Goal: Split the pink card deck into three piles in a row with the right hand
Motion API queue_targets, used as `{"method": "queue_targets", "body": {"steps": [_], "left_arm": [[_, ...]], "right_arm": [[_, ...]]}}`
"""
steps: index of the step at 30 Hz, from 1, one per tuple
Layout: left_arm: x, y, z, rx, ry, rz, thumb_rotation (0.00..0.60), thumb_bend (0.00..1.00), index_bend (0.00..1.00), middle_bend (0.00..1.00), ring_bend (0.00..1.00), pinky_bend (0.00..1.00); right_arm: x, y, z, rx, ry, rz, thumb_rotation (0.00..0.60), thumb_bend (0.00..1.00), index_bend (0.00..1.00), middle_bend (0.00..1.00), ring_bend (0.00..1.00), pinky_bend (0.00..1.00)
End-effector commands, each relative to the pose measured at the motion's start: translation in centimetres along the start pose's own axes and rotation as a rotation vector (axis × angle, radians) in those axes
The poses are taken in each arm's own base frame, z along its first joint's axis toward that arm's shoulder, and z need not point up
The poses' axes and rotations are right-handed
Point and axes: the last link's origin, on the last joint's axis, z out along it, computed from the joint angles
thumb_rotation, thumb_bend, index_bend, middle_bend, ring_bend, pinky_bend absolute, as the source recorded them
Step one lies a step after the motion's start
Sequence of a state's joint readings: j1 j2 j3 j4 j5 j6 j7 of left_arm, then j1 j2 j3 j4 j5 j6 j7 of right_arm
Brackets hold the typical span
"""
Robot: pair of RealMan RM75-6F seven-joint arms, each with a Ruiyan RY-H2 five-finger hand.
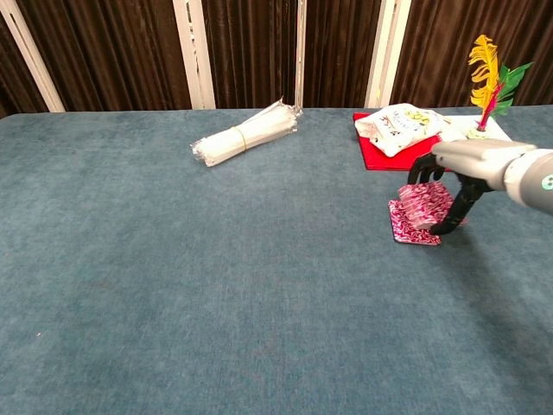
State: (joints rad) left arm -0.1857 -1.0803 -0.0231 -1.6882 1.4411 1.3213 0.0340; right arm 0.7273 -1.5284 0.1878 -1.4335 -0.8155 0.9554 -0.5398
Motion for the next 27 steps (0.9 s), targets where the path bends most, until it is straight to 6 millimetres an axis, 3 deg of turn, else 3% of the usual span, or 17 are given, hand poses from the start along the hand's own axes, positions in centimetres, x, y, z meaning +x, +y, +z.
{"method": "queue_targets", "body": {"steps": [1,6,14,17,23,27], "left_arm": [[0.0,0.0,0.0,0.000,-0.001,0.000,0.600,0.00,0.00,0.00,0.00,0.00],[0.0,0.1,0.0,0.001,0.001,0.003,0.600,0.00,0.00,0.00,0.00,0.00],[-0.2,0.2,-0.1,0.009,-0.015,-0.001,0.600,0.00,0.00,0.00,0.00,0.00],[-0.2,0.2,-0.1,0.011,-0.019,-0.005,0.600,0.00,0.00,0.00,0.00,0.00],[-0.2,0.2,-0.1,0.013,-0.021,-0.004,0.600,0.00,0.00,0.00,0.00,0.00],[-0.2,0.2,-0.1,0.011,-0.021,-0.004,0.600,0.00,0.00,0.00,0.00,0.00]], "right_arm": [[0.3,1.1,-0.7,-0.013,0.008,-0.001,0.600,0.20,0.47,0.42,0.23,0.00],[0.1,2.6,-1.1,-0.041,-0.003,0.006,0.600,0.20,0.47,0.42,0.23,0.00],[-1.9,4.5,-1.1,-0.092,-0.067,0.078,0.600,0.20,0.46,0.42,0.23,0.00],[-2.3,4.5,-0.7,-0.092,-0.074,0.083,0.600,0.20,0.36,0.38,0.18,0.00],[-2.6,4.6,-0.7,-0.092,-0.117,0.052,0.600,0.20,0.04,0.12,0.04,0.00],[-2.6,4.5,-0.7,-0.098,-0.128,0.046,0.600,0.20,0.02,0.08,0.02,0.00]]}}
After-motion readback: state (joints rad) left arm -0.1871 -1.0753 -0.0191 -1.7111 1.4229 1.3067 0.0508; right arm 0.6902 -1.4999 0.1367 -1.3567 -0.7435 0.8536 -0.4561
